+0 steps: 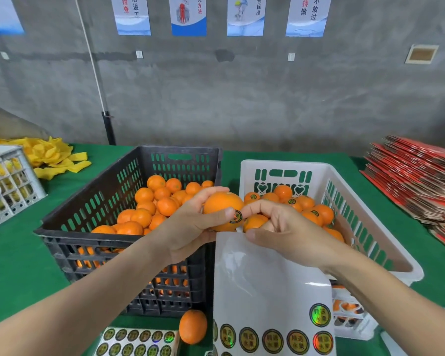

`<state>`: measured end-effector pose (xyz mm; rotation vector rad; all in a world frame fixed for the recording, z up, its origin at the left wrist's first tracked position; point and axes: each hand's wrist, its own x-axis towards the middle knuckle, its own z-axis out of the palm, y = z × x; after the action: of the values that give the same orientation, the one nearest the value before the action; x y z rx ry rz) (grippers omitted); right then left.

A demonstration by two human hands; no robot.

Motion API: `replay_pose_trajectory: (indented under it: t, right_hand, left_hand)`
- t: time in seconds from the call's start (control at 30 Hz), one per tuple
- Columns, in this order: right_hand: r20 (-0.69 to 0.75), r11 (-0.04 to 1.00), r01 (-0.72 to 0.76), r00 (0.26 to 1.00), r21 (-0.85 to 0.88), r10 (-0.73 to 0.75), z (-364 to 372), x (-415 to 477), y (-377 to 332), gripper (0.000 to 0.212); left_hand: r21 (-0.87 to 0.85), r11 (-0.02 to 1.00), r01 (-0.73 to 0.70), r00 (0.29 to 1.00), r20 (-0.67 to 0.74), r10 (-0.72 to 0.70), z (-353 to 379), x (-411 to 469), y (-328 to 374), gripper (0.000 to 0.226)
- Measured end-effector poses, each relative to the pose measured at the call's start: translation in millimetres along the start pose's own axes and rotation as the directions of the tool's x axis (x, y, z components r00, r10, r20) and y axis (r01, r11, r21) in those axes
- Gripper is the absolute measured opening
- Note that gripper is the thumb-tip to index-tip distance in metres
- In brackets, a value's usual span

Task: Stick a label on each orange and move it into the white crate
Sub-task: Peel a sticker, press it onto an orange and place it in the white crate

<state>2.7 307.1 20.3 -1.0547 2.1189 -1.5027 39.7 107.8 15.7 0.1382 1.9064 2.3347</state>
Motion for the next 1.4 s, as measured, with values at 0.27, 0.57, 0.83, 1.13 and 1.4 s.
replay_pose_trajectory:
  t: [0.27,0.57,0.83,1.13,1.4]
  right_hand:
    - [-0.115,0.924,-0.027,0.993,-0.38,-0.019,16.0,1.4,-3.5,0.025]
    - [-0.379,0.939,-0.025,0.918,-0.344,-0.114,35.9,-0.5,11.2,0.025]
    - [-0.196,0.991,-0.097,0.974,0.094,0.113,1.7,6.7,31.9,0.07]
    - [-0.255,0.978,-0.093,0.957,0.184,0.139,-10.1,6.6,46.3,0.034]
    - [-0.425,0.915,-0.403,0.828,0.001,0.365,-74.2,-0.3,69.7,0.044]
  left_hand:
    - [0.198,0.974,-0.113,0.929,-0.327,0.174,8.0,9.4,-12.7,0.049]
    - [0.372,0.911,-0.178,0.907,-0.296,0.298,15.7,6.0,-22.1,0.055]
    - [0.199,0.978,-0.069,0.988,-0.122,0.094,13.0,7.9,-22.6,0.067]
    - [0.221,0.968,0.12,0.993,-0.014,-0.12,-6.2,24.7,-19.1,0.049]
    - [0.359,0.906,0.223,0.947,0.139,-0.289,11.0,33.4,-22.9,0.003]
